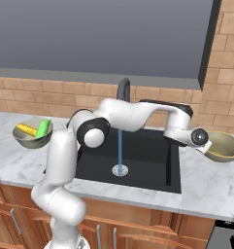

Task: Pick the corns from the sink and place them in one bowl. Place the broccoli in the other bowl. Then turn off the sink faucet.

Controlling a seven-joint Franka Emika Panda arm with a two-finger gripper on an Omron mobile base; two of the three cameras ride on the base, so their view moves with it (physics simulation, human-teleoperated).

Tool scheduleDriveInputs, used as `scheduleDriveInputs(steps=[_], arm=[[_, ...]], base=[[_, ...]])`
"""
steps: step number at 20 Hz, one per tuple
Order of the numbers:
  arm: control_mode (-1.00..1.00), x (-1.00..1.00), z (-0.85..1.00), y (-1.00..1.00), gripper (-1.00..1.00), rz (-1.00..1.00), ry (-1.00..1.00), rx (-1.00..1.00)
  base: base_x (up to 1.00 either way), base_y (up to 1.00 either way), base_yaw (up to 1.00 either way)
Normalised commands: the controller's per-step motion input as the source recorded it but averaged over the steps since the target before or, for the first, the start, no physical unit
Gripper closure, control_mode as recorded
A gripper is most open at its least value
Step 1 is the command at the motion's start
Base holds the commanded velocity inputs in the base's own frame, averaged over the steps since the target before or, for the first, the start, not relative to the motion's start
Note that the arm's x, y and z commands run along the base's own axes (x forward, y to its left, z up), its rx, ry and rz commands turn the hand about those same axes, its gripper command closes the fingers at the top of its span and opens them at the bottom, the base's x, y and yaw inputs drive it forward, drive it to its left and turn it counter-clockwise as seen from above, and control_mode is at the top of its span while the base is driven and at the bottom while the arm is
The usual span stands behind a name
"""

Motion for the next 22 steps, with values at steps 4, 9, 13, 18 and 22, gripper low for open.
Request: scheduleDriveInputs(steps=[4, 9, 13, 18, 22], arm=[[-1.00, 0.25, 0.02, -0.41, 1.00, -0.09, 0.00, 0.00], [-1.00, 0.26, 0.00, -0.41, 1.00, -0.14, 0.00, 0.00], [-1.00, 0.28, 0.00, -0.44, 1.00, -0.17, 0.00, 0.00], [-1.00, 0.28, -0.01, -0.44, 1.00, -0.16, 0.03, 0.00], [-1.00, 0.29, -0.13, -0.48, 1.00, -0.14, 0.08, 0.00]], base=[[0.00, 0.00, 0.00], [0.00, 0.00, 0.00], [0.00, 0.00, 0.00], [0.00, 0.00, 0.00], [0.00, 0.00, 0.00]])
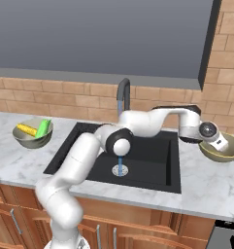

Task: Pick the corns from the sink and place them in one bowl. Place the broccoli in the other bowl. Then turn off the sink faucet.

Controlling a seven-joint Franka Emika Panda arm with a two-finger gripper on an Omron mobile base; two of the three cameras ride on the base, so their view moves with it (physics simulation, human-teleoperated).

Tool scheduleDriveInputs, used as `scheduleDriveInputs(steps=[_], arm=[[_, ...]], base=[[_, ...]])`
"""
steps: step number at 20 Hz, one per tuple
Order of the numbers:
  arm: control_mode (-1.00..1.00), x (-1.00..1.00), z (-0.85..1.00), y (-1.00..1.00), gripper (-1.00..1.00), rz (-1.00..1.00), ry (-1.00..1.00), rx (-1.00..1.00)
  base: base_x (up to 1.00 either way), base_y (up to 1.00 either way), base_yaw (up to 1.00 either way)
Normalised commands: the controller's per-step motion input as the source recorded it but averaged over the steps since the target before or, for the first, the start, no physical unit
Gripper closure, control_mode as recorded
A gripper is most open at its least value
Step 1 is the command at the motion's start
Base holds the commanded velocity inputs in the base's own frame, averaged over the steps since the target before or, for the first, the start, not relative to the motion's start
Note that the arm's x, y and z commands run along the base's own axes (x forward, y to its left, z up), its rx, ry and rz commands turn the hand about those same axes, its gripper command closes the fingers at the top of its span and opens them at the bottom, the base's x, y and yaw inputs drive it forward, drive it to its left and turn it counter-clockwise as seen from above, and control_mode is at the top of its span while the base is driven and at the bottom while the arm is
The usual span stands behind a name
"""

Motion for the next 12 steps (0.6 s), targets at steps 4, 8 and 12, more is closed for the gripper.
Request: scheduleDriveInputs(steps=[4, 8, 12], arm=[[-1.00, 0.24, -0.27, -0.43, 1.00, -0.12, 0.12, 0.00], [-1.00, 0.24, -0.15, -0.36, 1.00, -0.10, 0.09, 0.00], [-1.00, 0.17, 0.00, -0.19, 1.00, -0.09, 0.02, 0.00]], base=[[0.00, 0.00, 0.00], [0.00, 0.00, 0.00], [0.00, 0.00, 0.00]])
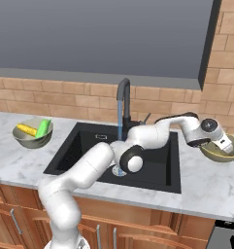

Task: Pick the corns from the sink and place them in one bowl. Place the broccoli in the other bowl. Then turn off the sink faucet.

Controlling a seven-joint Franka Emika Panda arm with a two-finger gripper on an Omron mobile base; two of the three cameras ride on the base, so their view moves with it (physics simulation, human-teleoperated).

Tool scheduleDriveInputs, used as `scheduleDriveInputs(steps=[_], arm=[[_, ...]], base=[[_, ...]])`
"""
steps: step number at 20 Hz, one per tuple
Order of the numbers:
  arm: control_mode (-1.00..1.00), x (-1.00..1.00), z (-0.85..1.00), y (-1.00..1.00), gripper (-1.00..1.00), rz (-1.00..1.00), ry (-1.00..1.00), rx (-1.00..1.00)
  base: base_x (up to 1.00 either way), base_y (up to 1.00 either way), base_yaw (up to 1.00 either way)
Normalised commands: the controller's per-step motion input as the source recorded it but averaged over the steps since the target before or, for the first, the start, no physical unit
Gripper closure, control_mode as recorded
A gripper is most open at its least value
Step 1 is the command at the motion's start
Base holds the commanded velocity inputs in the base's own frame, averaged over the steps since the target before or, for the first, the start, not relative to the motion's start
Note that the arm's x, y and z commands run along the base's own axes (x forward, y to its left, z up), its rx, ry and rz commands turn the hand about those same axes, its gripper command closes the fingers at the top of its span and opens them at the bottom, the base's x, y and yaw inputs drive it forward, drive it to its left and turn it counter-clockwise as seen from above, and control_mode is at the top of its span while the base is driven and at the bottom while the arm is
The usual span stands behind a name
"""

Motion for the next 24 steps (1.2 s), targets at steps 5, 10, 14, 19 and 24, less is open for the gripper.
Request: scheduleDriveInputs(steps=[5, 10, 14, 19, 24], arm=[[-1.00, 0.00, 0.02, -0.05, -1.00, -0.10, 0.00, 0.00], [-1.00, 0.00, -0.17, -0.24, -1.00, -0.09, 0.02, 0.00], [-1.00, 0.00, -0.09, -0.10, -1.00, -0.09, 0.00, 0.00], [-1.00, -0.03, 0.37, 0.00, -1.00, -0.01, -0.17, 0.02], [-1.00, -0.09, 0.46, 0.27, -1.00, 0.15, -0.32, 0.07]], base=[[0.00, 0.00, 0.00], [0.00, 0.00, 0.00], [0.00, 0.00, 0.00], [0.00, 0.00, 0.00], [0.00, 0.00, 0.00]])
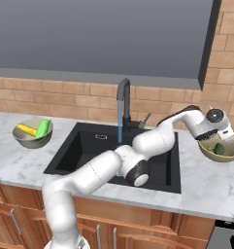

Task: Pick the corns from the sink and place them in one bowl. Place the broccoli in the other bowl. Then turn off the sink faucet.

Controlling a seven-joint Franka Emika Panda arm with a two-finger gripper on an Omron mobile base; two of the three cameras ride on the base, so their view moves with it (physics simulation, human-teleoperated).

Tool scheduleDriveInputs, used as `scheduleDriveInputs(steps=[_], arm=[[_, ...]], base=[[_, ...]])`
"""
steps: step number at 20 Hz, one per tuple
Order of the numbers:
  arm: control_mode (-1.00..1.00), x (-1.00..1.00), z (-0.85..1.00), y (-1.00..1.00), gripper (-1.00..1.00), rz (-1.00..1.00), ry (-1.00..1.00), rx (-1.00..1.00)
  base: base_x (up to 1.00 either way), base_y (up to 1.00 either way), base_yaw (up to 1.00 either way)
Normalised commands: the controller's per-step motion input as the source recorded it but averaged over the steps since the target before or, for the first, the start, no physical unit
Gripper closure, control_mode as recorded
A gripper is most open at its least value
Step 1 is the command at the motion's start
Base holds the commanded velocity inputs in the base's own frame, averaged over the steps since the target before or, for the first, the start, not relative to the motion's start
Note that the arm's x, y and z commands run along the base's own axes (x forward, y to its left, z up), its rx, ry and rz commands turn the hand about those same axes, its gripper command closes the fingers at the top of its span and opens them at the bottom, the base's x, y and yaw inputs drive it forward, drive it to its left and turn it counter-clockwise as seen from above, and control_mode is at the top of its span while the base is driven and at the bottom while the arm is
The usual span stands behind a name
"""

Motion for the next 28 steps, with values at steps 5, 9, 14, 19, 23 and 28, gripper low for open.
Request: scheduleDriveInputs(steps=[5, 9, 14, 19, 23, 28], arm=[[-1.00, -0.18, 0.00, 0.63, -1.00, 0.33, -0.31, 0.08], [-1.00, -0.16, -0.01, 0.77, -1.00, 0.37, -0.19, 0.05], [-1.00, -0.16, -0.08, 0.98, -1.00, 0.43, -0.15, 0.00], [-1.00, -0.01, 0.12, 0.94, -1.00, 0.41, -0.19, 0.00], [-1.00, 0.00, 0.39, 0.51, -1.00, 0.23, -0.27, -0.03], [-1.00, 0.00, 0.14, 0.36, -1.00, 0.13, -0.07, -0.09]], base=[[0.00, 0.00, 0.00], [0.00, 0.00, 0.00], [0.00, 0.00, 0.00], [0.00, 0.00, 0.00], [0.00, 0.00, 0.00], [0.00, 0.00, 0.00]])
